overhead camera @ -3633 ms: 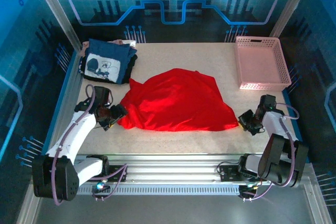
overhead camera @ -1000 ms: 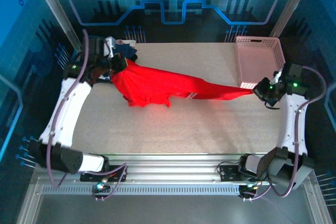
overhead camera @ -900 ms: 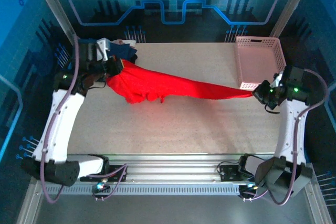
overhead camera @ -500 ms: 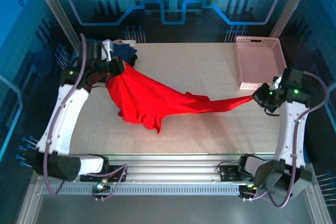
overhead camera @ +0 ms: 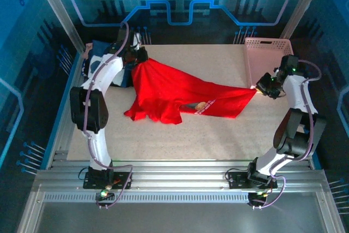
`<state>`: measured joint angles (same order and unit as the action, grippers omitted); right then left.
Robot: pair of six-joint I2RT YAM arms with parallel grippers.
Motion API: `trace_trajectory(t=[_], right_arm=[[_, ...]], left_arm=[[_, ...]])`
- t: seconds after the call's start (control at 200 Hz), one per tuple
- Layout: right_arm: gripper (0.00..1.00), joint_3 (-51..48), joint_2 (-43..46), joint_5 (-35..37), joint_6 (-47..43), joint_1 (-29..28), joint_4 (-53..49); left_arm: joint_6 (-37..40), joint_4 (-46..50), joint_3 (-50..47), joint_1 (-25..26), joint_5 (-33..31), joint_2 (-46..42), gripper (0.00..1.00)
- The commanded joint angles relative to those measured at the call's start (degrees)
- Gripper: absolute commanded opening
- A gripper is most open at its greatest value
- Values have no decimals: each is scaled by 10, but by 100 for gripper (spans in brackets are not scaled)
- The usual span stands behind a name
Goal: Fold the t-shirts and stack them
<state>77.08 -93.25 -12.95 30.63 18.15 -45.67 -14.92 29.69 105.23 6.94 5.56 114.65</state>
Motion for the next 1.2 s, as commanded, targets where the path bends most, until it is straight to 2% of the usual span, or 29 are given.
trace_trajectory(t=[0.0, 0.04, 0.12, 0.23, 0.275, 0.385, 0.51, 0.61, 0.775, 0.95, 1.055, 1.196], right_arm=[[0, 27, -17, 1, 3, -15, 21], [0, 26, -20, 1, 2, -19, 22], [1, 20, -19, 2, -1, -24, 22], [1, 1, -6, 2, -2, -25, 29], [1, -7, 0, 2, -3, -25, 31], [2, -24, 8, -1, -6, -25, 31], [2, -37, 14, -6, -3, -24, 38], [2, -40, 10, -8, -2, -25, 39], [2, -38, 6, -9, -3, -25, 38], [2, -40, 6, -9, -5, -24, 36], [2, -44, 7, -12, -2, -24, 38], [2, -45, 11, -12, -7, -24, 36]], left_arm=[[-2, -8, 52, -8, -20, 3, 51], [-18, 6, 39, -8, -35, -13, 61], [-60, 17, -28, -7, -34, -86, 66], [-100, 15, -186, 14, -6, -252, 78], [-111, 31, -250, 23, 13, -313, 78], [-163, 15, -430, 41, 116, -432, 76], [-218, -25, -577, 95, 133, -497, 73], [-247, -94, -642, 129, 113, -493, 71], [-266, -196, -689, 141, 106, -425, 63], [-270, -251, -692, 141, 61, -359, 58], [-284, -311, -682, 141, 55, -318, 57], [-278, -332, -648, 142, 41, -248, 49]])
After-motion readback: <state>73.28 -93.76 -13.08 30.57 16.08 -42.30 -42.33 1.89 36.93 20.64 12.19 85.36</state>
